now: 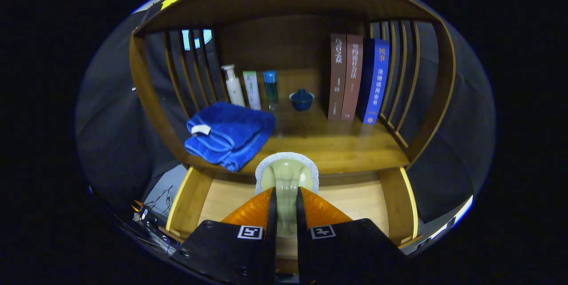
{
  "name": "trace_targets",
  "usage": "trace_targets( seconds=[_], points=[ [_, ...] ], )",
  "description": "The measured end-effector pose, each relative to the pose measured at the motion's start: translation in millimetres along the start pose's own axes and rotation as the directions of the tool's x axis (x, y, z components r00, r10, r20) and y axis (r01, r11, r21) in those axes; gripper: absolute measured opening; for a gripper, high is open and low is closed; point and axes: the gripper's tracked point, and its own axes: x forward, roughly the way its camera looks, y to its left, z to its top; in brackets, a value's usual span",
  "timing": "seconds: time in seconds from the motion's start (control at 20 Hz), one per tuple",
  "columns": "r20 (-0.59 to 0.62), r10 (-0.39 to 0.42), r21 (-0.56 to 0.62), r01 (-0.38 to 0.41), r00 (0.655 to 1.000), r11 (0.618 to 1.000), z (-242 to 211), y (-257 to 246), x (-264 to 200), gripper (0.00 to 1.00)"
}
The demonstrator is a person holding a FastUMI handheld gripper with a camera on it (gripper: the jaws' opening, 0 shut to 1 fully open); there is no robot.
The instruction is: Pull open the drawer, take out the items inside it, and place them on the countertop above the cabinet.
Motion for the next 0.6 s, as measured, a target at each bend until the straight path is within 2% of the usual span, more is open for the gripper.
trace_targets(
  seconds=[0.25,0.6],
  points=[
    [0.06,-0.003,0.019,0.002,0.998,1.0,56,-4,42,0.24],
    [-0.029,-0.021,0.03,0.022,0.999,0.999,90,-9,121,0.24]
  ],
)
